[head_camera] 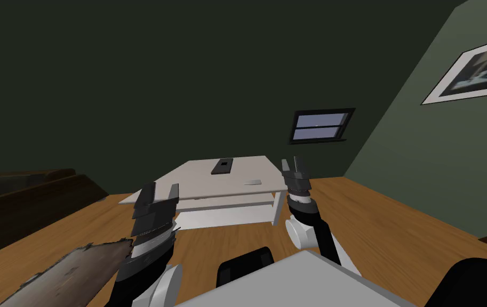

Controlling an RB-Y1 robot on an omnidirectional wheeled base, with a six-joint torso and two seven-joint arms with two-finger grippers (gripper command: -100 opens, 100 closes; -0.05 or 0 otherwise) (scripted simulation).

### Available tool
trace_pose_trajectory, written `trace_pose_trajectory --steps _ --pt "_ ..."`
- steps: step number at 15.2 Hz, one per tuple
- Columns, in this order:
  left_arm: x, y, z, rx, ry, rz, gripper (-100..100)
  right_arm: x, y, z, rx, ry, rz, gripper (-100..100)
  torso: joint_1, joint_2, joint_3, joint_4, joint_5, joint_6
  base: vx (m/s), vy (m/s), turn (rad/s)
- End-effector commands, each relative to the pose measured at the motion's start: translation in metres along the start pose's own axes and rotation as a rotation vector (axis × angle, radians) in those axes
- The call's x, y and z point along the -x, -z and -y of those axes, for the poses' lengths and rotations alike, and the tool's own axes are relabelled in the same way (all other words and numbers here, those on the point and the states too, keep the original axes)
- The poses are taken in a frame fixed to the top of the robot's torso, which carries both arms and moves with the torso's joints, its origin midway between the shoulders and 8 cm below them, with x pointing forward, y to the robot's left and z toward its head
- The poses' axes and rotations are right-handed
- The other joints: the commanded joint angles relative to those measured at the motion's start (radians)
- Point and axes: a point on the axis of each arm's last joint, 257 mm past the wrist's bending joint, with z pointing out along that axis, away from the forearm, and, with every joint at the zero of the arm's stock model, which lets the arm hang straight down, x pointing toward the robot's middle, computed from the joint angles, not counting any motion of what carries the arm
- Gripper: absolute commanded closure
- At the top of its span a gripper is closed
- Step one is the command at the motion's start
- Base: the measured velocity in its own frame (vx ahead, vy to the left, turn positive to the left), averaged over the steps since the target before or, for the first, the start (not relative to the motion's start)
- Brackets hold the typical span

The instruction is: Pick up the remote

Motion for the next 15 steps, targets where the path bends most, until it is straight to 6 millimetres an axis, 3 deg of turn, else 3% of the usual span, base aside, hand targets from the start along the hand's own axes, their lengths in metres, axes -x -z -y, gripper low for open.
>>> trace_pose_trajectory --steps 1,9,15 --pt "0.0 0.0 0.0 0.0 0.0 0.0 0 -0.007 0.003 0.004 -0.007 0.014 -0.047 -100 0.0 0.0 0.0 0.0 0.0 0.0 -0.002 0.008 0.038" --pt "0.0 0.0 0.0 0.0 0.0 0.0 0 -0.033 0.022 0.031 -0.052 0.085 -0.23 -100 0.002 0.0 0.0 0.0 0.0 0.0 -0.006 0.03 0.058" --pt "0.0 0.0 0.0 0.0 0.0 0.0 0 -0.051 0.051 0.064 -0.104 0.168 -0.41 -100 0.003 0.0 0.0 0.0 0.001 0.0 -0.005 0.048 0.094"
